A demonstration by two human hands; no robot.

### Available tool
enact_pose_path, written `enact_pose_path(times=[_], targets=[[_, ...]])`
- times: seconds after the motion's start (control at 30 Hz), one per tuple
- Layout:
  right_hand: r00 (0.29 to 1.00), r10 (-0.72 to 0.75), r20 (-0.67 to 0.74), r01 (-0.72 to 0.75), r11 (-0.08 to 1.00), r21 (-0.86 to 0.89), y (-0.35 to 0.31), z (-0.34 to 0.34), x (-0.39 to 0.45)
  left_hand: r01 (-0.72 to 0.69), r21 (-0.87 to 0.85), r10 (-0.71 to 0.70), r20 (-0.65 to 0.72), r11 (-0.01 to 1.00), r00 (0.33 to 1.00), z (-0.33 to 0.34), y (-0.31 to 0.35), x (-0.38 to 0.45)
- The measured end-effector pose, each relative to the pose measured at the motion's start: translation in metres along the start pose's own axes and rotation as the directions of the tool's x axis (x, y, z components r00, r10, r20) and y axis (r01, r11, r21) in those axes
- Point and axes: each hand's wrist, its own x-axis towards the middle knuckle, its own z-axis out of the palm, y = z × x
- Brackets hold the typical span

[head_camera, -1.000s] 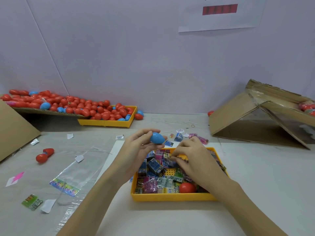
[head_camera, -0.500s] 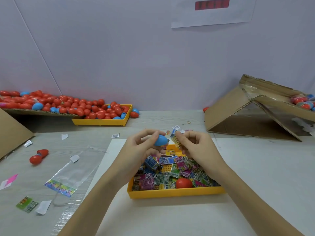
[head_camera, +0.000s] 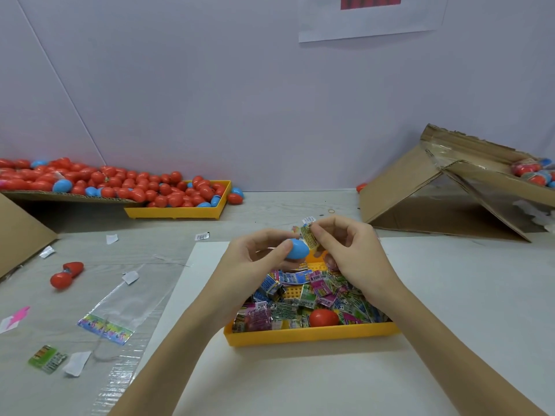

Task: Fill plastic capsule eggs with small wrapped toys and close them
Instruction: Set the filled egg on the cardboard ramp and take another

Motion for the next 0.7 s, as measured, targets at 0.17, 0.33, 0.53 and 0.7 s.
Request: enact_pose_path(times=[0.17, 0.33, 0.53, 0.7], targets=[[0.999, 0.009, 0.039, -0.009, 1.000, -0.014, 0.001, -0.001, 0.000, -0.007, 0.006, 0.007, -0.075, 1.000, 0.997, -0.003, -0.003, 0.004], [0.992, -0.057, 0.116, 0.076, 0.982, -0.170, 0.001, 0.001, 0.000, 0.006, 0.103, 0.009, -0.143, 0.995, 0.990, 0.005, -0.003, 0.006], [0.976, -0.108, 0.191, 0.133, 0.984, -0.122, 0.002, 0.006, -0.002, -0.006, 0.200, 0.035, -0.145, 0.980, 0.989, 0.005, -0.004, 0.001], [0.988, -0.069, 0.135, 0.065, 0.997, 0.033, 0.002, 0.005, -0.001, 0.080, -0.035, -0.085, -0.179, 0.996, 0.980, -0.001, -0.003, 0.001]])
